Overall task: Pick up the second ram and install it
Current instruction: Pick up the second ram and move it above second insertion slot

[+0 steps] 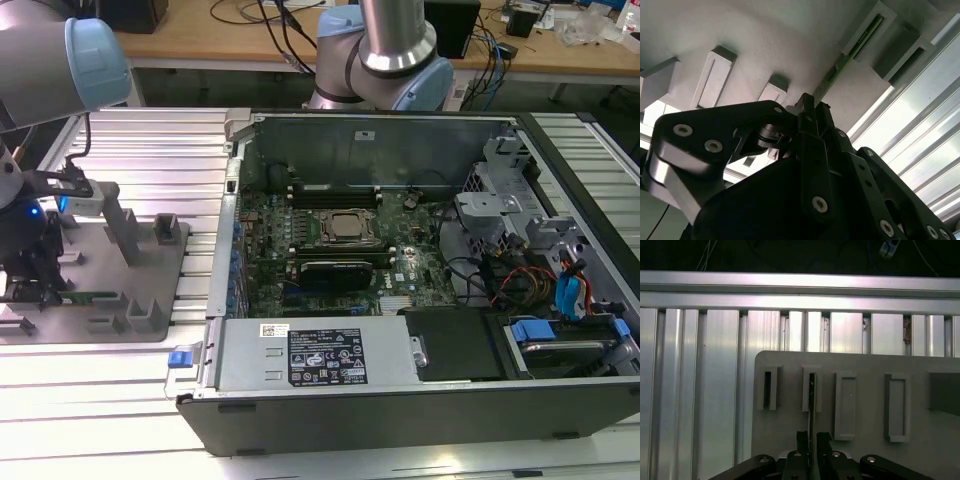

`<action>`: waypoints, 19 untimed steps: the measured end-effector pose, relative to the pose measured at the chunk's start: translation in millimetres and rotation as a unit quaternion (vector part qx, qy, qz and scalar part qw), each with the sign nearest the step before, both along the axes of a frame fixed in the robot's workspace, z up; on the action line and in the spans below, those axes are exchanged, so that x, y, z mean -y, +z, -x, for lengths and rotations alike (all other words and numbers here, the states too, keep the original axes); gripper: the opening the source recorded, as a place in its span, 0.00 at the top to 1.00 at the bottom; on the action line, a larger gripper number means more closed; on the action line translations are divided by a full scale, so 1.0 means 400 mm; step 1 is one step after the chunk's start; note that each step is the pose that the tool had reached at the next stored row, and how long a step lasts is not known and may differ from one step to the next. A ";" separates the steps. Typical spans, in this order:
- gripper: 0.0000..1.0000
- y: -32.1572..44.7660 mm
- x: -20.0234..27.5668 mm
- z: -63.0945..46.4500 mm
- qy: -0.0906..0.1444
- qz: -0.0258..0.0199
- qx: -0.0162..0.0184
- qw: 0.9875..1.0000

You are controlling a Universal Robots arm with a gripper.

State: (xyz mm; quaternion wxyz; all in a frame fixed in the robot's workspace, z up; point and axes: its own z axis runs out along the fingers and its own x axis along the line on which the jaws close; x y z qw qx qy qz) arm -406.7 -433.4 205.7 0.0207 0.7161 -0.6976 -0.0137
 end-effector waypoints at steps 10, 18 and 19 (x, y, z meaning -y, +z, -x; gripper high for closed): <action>0.81 0.004 -0.002 0.000 0.000 0.000 0.000 1.000; 0.91 0.004 -0.002 0.000 0.000 0.000 0.000 1.000; 0.91 0.004 -0.002 0.000 0.000 0.000 0.000 1.000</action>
